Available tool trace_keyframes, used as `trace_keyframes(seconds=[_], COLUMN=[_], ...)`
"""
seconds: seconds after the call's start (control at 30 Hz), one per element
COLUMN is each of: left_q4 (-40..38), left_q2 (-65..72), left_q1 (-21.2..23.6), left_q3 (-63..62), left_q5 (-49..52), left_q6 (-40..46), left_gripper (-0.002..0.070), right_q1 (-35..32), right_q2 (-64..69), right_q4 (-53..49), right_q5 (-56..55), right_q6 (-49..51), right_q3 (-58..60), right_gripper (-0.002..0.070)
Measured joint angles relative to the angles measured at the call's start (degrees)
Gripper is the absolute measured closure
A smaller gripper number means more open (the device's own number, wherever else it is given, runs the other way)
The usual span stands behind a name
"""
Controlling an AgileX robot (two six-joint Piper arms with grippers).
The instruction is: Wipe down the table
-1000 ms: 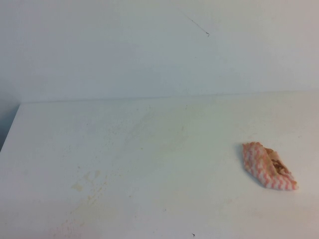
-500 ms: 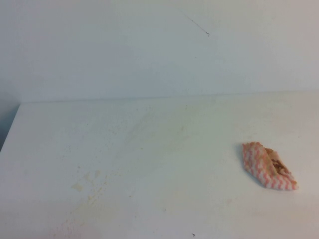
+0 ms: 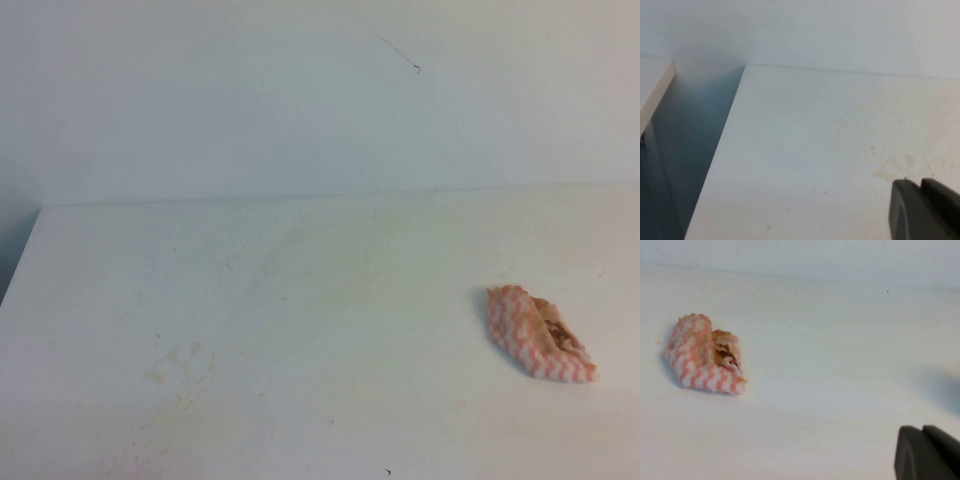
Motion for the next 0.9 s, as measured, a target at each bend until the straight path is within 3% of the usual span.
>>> trace_keyframes(seconds=[0.9], left_q4=[0.0], left_q2=[0.0], left_q1=[-1.63], left_q3=[0.0], left_q5=[0.0], left_q6=[0.0], left_gripper=[0.0675], right_q1=[-0.09], right_q2=[0.0], right_q4=[0.0], right_q5=[0.0], right_q6=[0.0], right_q3=[0.0], right_gripper=[0.0678])
